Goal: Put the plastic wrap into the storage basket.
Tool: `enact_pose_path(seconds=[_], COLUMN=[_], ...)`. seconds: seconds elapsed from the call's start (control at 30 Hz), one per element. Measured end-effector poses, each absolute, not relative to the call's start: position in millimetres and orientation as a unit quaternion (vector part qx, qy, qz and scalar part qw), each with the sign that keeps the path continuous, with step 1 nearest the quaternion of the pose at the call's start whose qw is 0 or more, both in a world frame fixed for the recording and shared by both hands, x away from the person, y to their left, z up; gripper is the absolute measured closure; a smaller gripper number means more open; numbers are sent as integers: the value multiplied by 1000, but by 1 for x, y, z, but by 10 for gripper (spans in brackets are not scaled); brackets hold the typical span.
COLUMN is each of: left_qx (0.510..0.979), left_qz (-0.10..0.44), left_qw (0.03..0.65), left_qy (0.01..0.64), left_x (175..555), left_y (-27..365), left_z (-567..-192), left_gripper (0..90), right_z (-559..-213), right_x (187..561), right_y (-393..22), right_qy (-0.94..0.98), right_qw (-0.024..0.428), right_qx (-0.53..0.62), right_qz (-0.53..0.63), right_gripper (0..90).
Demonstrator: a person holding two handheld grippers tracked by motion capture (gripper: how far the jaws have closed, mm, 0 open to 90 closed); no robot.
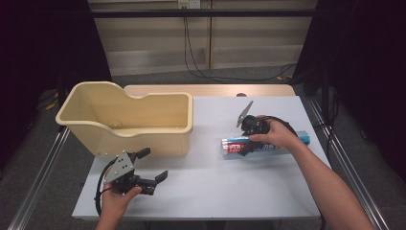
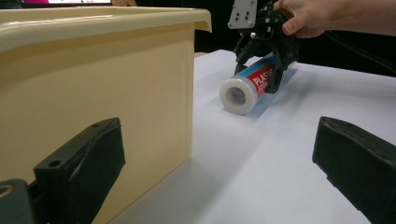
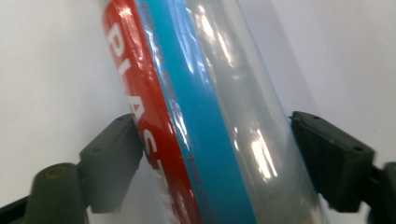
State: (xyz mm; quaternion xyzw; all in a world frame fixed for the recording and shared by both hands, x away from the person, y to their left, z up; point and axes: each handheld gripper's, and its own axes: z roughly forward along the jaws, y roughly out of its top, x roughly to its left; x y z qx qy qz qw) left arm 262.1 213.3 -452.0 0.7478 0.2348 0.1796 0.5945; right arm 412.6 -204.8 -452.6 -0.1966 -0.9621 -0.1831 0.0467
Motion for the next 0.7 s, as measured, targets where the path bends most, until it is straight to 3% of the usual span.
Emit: enact_pose_path(seconds=[0.13, 0.43, 0.7], left_qx=[748, 751, 752], left_qz=[180, 180, 180], left_qw=[594, 591, 590], left_qy=[234, 235, 233], left_x=[261, 261, 262], left_y=[214, 213, 210], left_z=[-452, -452, -452], left_gripper=[22, 22, 22], right_z=[-452, -442, -448], right_x=[412, 397, 391], right_y=[-208, -248, -265], right_qy=[-960, -962, -970], right_qw=[50, 25, -3], right_qx=[-200, -204, -196], right_qz=[-191, -182, -142], right_gripper=[187, 42, 156])
